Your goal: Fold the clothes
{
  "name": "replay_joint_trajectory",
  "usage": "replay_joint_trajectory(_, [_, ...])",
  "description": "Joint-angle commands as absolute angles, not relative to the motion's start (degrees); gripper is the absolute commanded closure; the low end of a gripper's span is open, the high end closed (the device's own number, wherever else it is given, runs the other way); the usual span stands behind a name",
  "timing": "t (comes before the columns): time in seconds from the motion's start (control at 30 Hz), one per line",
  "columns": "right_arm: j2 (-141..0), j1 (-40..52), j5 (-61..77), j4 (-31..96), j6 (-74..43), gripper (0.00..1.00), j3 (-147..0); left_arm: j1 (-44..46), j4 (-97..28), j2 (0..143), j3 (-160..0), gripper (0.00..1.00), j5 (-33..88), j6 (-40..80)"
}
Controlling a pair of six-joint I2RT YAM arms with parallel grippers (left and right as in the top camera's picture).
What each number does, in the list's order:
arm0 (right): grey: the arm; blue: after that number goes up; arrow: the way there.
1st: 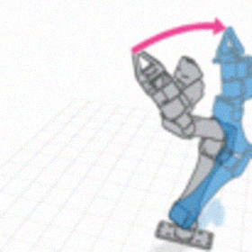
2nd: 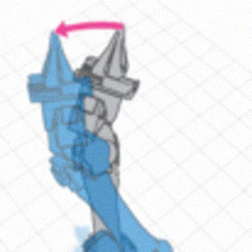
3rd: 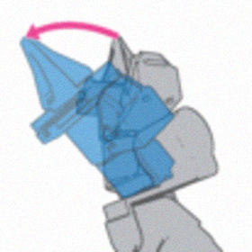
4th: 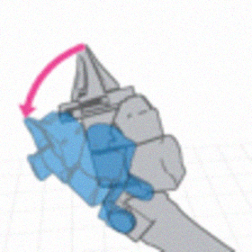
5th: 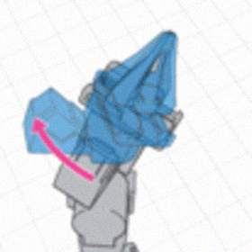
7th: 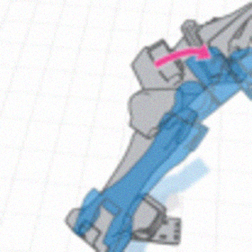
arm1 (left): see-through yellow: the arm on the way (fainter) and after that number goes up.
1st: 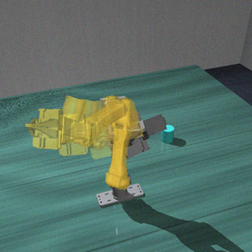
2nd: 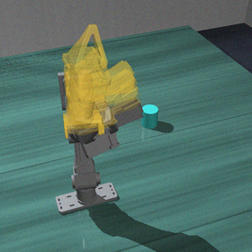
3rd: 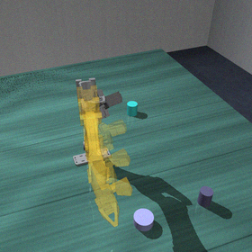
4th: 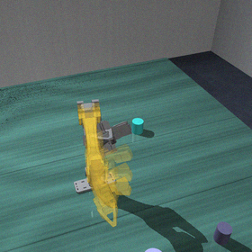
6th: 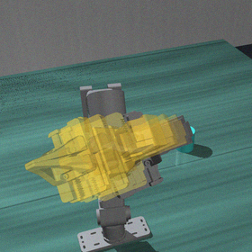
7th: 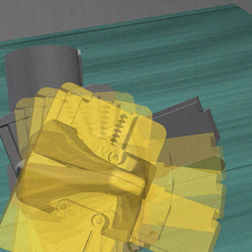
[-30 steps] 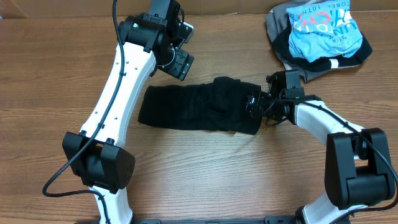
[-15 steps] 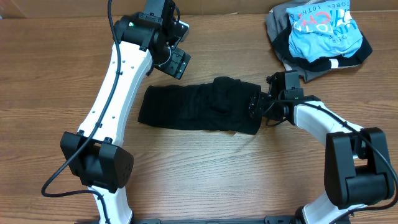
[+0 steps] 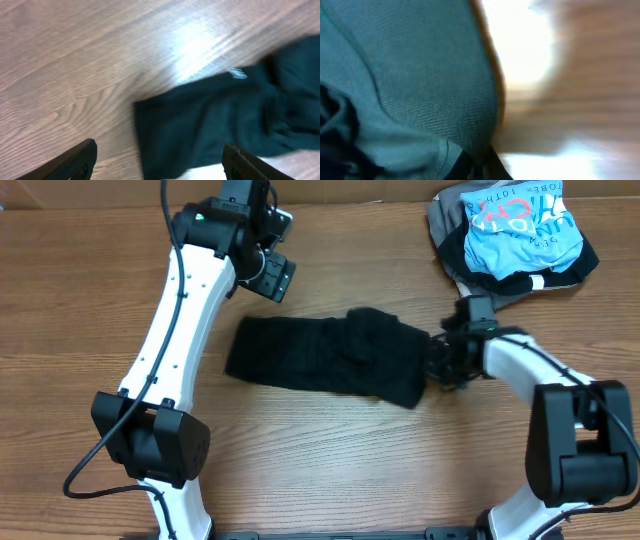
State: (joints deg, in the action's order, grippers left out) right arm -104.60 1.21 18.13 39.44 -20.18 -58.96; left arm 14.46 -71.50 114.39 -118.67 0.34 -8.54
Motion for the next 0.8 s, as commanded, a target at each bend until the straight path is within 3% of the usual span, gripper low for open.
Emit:
replay_joint_trajectory(0.0, [-103.8, -3.9, 16.1, 46.8, -16.4, 0.96, -66.9, 12.2, -70.7, 114.3, -119.7, 0.17, -0.6, -7.5])
replay_joint_trajectory(0.17, [-102.6, -6.1, 16.6, 65.4, -8.7, 0.96, -82.5, 9.6, -70.5, 114.3, -119.7, 0.16, -0.6, -7.5])
replay_joint_trajectory(0.37, [-102.6, -3.8, 16.8, 78.6, -7.2, 0.96, -98.2, 8.6, -70.7, 114.3, -119.7, 0.15, -0.5, -7.5])
replay_joint_trajectory(0.77, [-104.1, 17.8, 16.6, 74.8, -12.1, 0.96, -102.9, 7.8, -68.9, 114.3, -119.7, 0.12, -0.6, -7.5])
